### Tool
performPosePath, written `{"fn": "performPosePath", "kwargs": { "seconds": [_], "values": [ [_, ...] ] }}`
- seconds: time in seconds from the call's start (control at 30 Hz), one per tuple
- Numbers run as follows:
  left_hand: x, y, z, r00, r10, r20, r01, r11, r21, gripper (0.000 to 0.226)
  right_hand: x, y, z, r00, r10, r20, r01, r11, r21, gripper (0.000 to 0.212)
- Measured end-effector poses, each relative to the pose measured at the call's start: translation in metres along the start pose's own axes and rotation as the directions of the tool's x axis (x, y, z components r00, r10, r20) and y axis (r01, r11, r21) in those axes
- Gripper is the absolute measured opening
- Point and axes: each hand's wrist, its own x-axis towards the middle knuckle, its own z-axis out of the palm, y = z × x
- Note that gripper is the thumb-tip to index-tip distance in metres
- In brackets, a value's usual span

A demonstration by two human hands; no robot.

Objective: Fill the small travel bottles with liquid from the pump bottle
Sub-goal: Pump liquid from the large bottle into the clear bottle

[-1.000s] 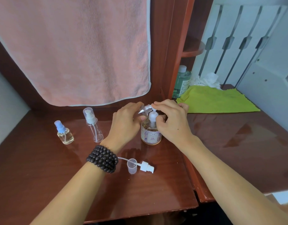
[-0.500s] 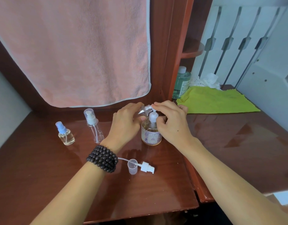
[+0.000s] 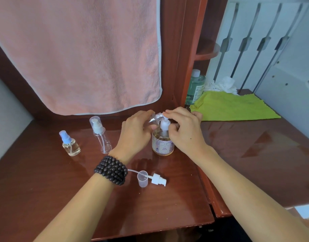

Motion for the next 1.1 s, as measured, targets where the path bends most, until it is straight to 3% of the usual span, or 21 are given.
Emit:
{"fn": "performPosePath", "kwargs": {
  "seconds": [1.1],
  "values": [
    [-0.0016,-0.0031,0.0026,1.0,0.002,0.001,-0.002,1.0,-0.013,0.034,-0.0005,0.0006,0.0017,1.0,0.01,0.003,-0.01,1.0,-0.019,0.049]
  ]
}}
